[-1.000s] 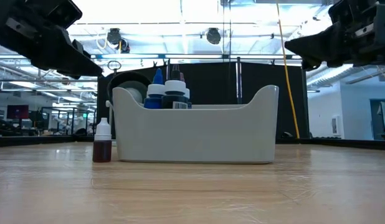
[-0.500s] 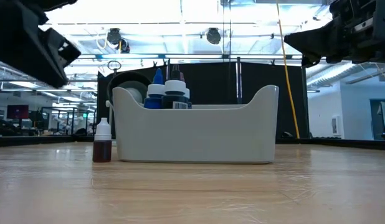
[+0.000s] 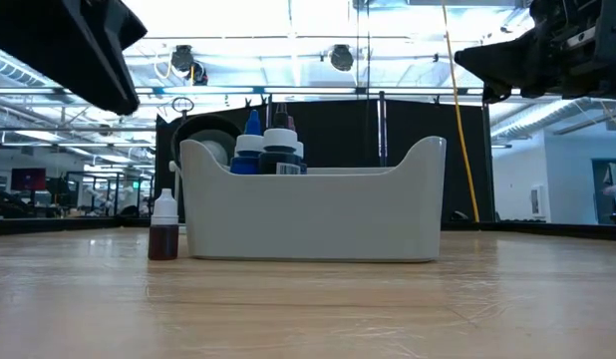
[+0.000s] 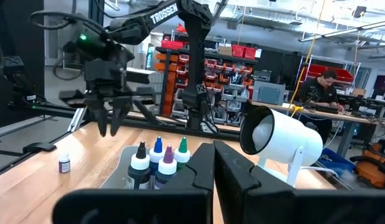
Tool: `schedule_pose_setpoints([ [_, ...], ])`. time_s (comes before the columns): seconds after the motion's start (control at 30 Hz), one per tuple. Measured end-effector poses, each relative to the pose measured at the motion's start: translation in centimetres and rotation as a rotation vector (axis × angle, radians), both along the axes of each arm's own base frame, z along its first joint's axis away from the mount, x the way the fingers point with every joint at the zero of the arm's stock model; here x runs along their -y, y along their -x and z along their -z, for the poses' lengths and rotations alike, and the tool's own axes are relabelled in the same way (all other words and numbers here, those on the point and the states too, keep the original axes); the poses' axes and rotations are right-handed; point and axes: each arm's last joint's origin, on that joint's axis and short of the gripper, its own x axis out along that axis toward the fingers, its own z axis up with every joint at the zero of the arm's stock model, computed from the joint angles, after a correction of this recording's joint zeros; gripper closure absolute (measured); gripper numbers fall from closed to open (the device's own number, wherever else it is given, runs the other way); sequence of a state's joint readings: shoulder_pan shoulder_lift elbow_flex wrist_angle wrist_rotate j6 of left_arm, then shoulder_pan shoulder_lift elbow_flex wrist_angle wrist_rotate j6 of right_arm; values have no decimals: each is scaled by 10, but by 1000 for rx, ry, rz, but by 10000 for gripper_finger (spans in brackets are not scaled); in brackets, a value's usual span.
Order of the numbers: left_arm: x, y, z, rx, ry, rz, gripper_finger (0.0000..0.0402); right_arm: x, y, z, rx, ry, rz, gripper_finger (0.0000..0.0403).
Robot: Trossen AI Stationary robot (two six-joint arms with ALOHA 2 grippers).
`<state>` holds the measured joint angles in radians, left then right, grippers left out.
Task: Pick & Place food coloring
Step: Put the red food coloring bottle into the gray bin
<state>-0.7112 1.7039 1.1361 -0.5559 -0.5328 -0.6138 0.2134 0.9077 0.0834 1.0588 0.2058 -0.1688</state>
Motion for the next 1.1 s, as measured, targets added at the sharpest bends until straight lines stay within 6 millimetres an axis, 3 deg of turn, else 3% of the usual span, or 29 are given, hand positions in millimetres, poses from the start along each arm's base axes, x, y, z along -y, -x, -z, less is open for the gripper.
schedule_pose_setpoints([
  [0.23, -4, -12, 15, -39, -2, -58, 234, 0, 0, 0, -1, -6, 0, 403],
  [0.47, -17, -15, 17, -47, 102, -275, 161, 0, 0, 0, -2, -25, -2, 403],
  [0.7, -20, -10, 26, -64, 131, -331, 133, 0, 0, 0, -2, -31, -3, 403],
  [1.1, -31, -8, 41, -98, 124, -330, 130, 0, 0, 0, -2, -44, -5, 403],
])
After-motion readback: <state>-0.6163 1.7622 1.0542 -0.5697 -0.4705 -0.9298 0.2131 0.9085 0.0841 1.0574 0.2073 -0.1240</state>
